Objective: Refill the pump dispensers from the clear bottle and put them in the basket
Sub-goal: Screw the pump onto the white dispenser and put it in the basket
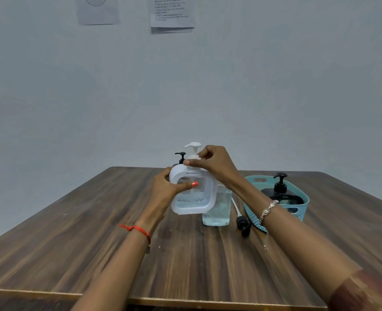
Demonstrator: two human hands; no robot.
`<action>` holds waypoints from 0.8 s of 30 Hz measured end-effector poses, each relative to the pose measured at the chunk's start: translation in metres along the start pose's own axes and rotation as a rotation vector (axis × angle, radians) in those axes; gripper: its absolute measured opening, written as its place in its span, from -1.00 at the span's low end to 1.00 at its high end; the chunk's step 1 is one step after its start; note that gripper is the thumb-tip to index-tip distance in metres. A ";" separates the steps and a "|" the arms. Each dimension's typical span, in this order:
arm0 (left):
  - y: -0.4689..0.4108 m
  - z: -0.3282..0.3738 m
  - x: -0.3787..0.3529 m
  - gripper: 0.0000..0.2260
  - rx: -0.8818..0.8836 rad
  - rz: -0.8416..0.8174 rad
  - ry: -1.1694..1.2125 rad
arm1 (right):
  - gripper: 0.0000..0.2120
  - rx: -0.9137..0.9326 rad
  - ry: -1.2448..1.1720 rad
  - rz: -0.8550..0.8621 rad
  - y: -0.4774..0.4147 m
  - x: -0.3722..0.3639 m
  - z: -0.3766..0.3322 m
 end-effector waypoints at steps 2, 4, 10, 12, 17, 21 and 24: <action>0.001 0.001 -0.003 -0.65 -0.004 -0.012 0.003 | -0.63 -0.044 -0.050 -0.003 0.000 0.001 0.004; 0.002 0.001 -0.005 -0.65 0.003 -0.016 0.020 | -0.70 -0.071 -0.183 -0.077 -0.002 -0.002 0.008; 0.000 0.000 -0.004 -0.64 0.012 -0.017 0.015 | -0.86 -0.055 -0.304 -0.266 -0.002 -0.004 0.006; 0.001 0.001 -0.007 -0.65 0.013 -0.019 0.018 | -0.89 -0.067 -0.182 -0.134 -0.003 0.002 0.009; 0.003 0.001 -0.009 -0.69 0.013 -0.025 0.015 | -0.95 -0.051 -0.185 -0.260 0.000 -0.006 0.007; 0.004 0.001 -0.010 -0.68 0.020 -0.033 0.026 | -0.92 -0.058 -0.154 -0.229 0.002 0.000 0.004; 0.002 0.000 -0.011 -0.67 0.012 -0.028 0.019 | -0.74 -0.066 -0.019 -0.133 0.002 0.000 0.007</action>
Point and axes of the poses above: each hand's wrist, its own y-axis away from the middle knuckle, its own x-axis out of the back of the hand, z = x × y, the point moved 7 cm from there along -y, towards the middle knuckle
